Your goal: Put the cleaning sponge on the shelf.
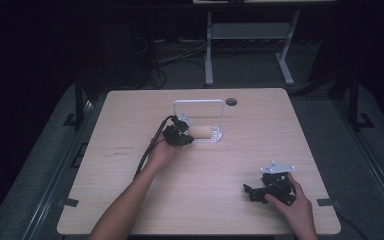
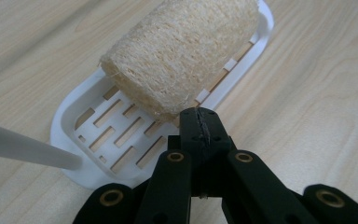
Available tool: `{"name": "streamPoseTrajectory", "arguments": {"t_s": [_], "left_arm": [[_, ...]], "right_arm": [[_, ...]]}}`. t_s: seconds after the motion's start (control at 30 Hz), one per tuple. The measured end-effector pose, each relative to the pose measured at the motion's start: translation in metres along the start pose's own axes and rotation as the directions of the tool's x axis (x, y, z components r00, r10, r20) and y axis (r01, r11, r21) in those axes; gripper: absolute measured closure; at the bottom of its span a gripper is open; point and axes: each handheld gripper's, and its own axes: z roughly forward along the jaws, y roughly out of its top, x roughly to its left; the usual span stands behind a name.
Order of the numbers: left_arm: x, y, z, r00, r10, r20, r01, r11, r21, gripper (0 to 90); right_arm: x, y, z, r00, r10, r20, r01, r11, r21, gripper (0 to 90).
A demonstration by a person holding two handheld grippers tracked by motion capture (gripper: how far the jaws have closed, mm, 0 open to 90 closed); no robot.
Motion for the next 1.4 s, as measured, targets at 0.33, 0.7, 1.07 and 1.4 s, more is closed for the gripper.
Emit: {"name": "streamPoseTrajectory", "arguments": {"t_s": [0.33,0.7,1.07,1.4], "left_arm": [[-0.008,-0.01,-0.01,0.9993,-0.019,0.031,0.019,0.9997,-0.013,66.9],[-0.012,-0.022,-0.022,0.9988,-0.04,0.029,0.041,0.9988,-0.026,41.5],[-0.01,-0.044,-0.035,0.9988,-0.042,-0.025,0.041,0.9984,-0.038,16.7],[-0.012,-0.067,-0.055,0.9982,-0.041,-0.045,0.038,0.996,-0.081,13.0]], "right_arm": [[0.0,0.0,0.0,1.0,0.0,0.0,0.0,1.0,0.0,1.0],[0.0,0.0,0.0,1.0,0.0,0.0,0.0,1.0,0.0,0.9],[0.0,0.0,0.0,1.0,0.0,0.0,0.0,1.0,0.0,0.9],[0.0,0.0,0.0,1.0,0.001,0.0,-0.001,1.0,0.0,0.9]]}}
